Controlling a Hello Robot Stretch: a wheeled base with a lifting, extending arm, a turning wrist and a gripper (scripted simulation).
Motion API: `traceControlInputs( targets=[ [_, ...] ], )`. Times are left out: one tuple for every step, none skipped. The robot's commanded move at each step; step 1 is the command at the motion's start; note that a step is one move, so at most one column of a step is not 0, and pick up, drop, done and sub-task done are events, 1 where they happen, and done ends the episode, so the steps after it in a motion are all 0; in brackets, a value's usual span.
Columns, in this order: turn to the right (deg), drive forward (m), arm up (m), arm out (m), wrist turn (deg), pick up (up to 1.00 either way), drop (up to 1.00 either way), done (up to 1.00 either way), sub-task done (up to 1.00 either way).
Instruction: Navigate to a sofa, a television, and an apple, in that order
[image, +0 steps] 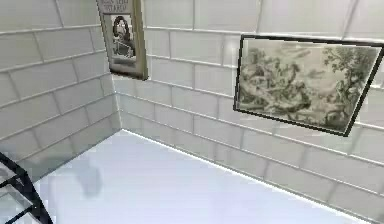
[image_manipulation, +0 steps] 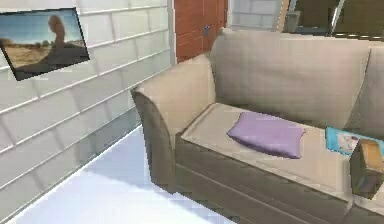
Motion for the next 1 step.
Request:
traceControlInputs(
  targets=[
    [45.0, 0.00, 0.00, 0.00, 0.0, 0.00, 0.00, 0.00, 0.00]
  ],
)
